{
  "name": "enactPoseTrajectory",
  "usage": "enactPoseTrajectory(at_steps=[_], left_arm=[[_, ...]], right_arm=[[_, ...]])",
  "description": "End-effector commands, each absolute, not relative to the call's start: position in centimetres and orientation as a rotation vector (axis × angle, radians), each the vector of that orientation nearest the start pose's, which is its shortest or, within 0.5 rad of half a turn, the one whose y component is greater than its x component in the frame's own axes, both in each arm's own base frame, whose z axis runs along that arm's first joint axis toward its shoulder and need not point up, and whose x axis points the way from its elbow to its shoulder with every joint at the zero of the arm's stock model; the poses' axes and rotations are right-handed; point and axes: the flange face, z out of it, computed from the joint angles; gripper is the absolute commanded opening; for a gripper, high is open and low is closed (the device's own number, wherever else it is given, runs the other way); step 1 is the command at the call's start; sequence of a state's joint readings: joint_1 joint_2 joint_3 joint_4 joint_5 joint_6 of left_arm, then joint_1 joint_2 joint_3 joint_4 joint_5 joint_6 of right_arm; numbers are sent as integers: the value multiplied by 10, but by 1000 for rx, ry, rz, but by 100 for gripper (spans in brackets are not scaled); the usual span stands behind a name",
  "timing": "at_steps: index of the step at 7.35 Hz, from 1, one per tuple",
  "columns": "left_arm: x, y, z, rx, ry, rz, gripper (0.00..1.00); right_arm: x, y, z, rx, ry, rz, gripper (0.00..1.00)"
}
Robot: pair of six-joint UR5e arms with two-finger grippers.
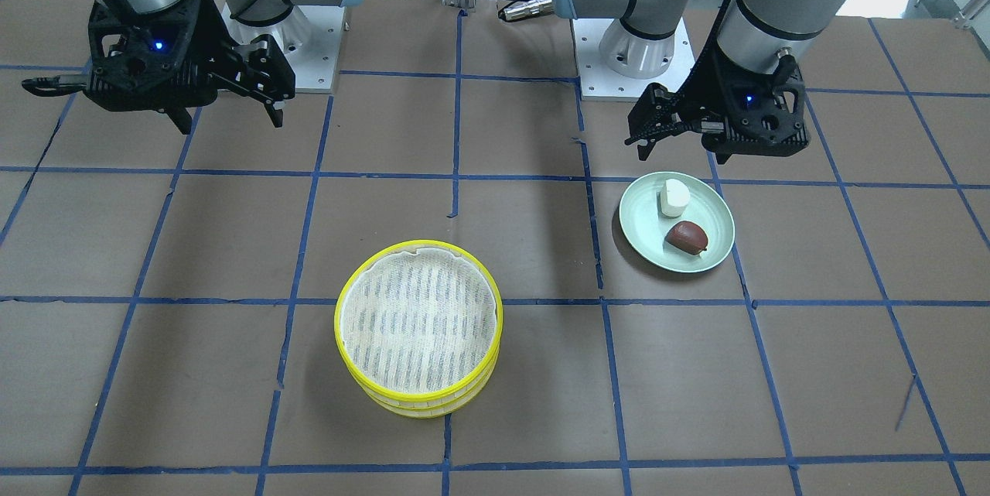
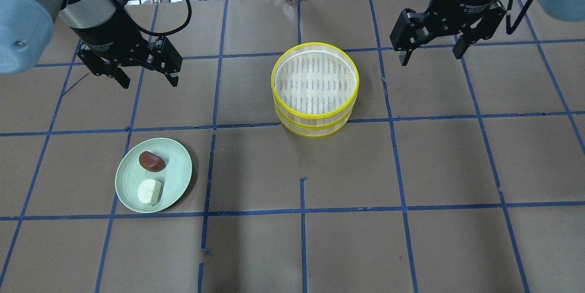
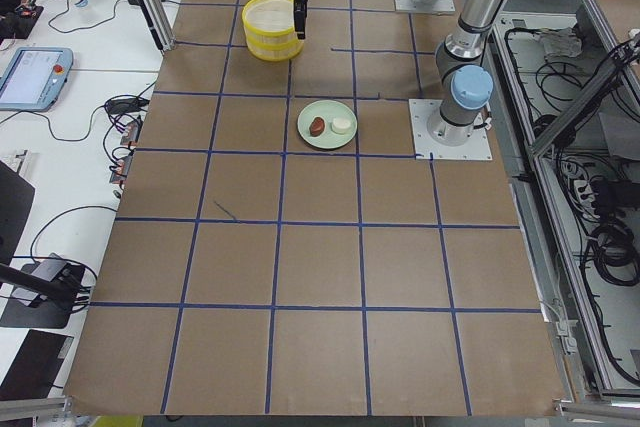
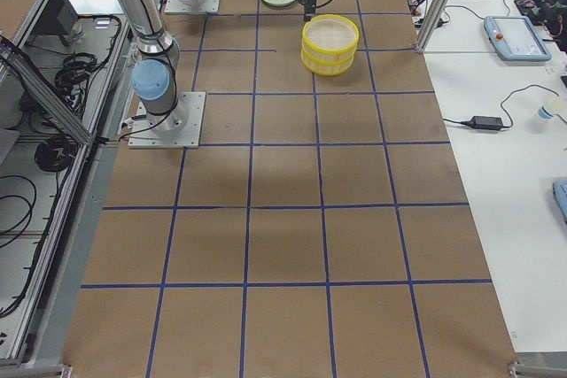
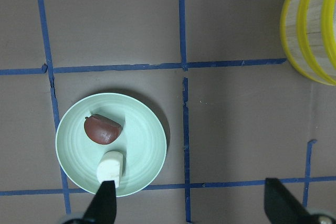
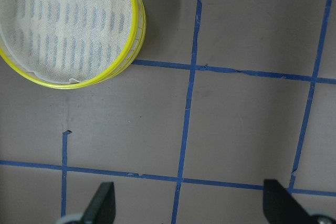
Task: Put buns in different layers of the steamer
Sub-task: 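Move left gripper to the white bun while right gripper reaches steamer rim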
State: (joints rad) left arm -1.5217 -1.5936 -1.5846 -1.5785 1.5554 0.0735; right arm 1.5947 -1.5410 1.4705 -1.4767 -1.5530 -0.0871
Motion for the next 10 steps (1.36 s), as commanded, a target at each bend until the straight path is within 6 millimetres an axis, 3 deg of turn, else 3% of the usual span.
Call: enactPoseTrajectory(at_steps=[1, 3, 4, 5, 6, 8, 10], left_arm=[[-110, -503, 469, 38, 3159, 69, 100], [-109, -503, 469, 55, 3157, 69, 100], [-107, -503, 469, 60, 3153, 69, 100], [-106, -502, 468, 62, 3153, 78, 100], [-106, -488, 451, 151, 3150, 143, 100], [-98, -459, 406, 169, 3144, 130, 100], [-45, -450, 379, 230, 3081, 235, 100]], right_arm=[[148, -497, 512, -172, 3116, 37, 100], [151, -511, 525, -145, 3116, -93, 100], [154, -534, 486, -120, 3116, -18, 100], [157, -591, 427, -120, 3117, -69, 100], [177, -614, 382, -130, 3124, -88, 100], [191, -627, 312, -122, 3116, -13, 99], [203, -634, 268, -75, 3060, 1, 94]])
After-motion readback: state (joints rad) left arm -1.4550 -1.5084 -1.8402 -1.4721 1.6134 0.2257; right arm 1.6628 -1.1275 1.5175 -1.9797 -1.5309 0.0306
